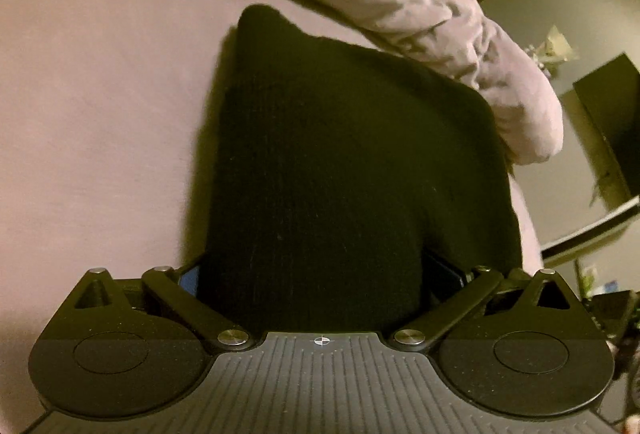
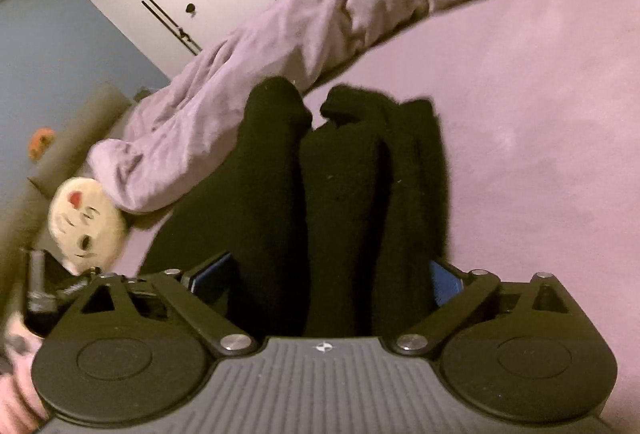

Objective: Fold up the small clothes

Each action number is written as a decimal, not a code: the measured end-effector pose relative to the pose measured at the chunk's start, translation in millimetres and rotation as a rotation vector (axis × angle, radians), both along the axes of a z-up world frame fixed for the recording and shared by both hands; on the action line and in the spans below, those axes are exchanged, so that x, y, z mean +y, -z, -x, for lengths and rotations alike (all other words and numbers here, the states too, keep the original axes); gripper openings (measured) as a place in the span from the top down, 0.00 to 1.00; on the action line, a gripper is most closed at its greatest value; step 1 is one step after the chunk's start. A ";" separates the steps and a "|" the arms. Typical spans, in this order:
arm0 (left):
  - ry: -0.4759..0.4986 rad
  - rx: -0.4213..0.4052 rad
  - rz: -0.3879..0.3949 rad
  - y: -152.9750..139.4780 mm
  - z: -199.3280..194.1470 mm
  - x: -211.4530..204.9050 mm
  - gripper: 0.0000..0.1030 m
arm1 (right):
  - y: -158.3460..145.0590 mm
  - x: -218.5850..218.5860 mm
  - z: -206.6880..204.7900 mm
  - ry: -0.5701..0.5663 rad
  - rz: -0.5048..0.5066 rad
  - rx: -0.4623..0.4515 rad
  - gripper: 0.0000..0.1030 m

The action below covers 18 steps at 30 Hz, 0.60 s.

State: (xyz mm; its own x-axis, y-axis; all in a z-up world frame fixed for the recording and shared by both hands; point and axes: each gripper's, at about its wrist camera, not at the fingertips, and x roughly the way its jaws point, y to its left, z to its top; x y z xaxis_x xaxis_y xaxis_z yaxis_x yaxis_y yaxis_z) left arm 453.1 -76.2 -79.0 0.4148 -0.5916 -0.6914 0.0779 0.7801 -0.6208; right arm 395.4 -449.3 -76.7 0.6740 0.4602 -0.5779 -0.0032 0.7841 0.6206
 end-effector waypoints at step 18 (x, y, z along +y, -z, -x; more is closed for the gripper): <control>-0.050 -0.095 0.061 -26.7 11.5 16.8 0.29 | -13.9 53.3 -13.6 -0.026 0.008 -0.077 0.45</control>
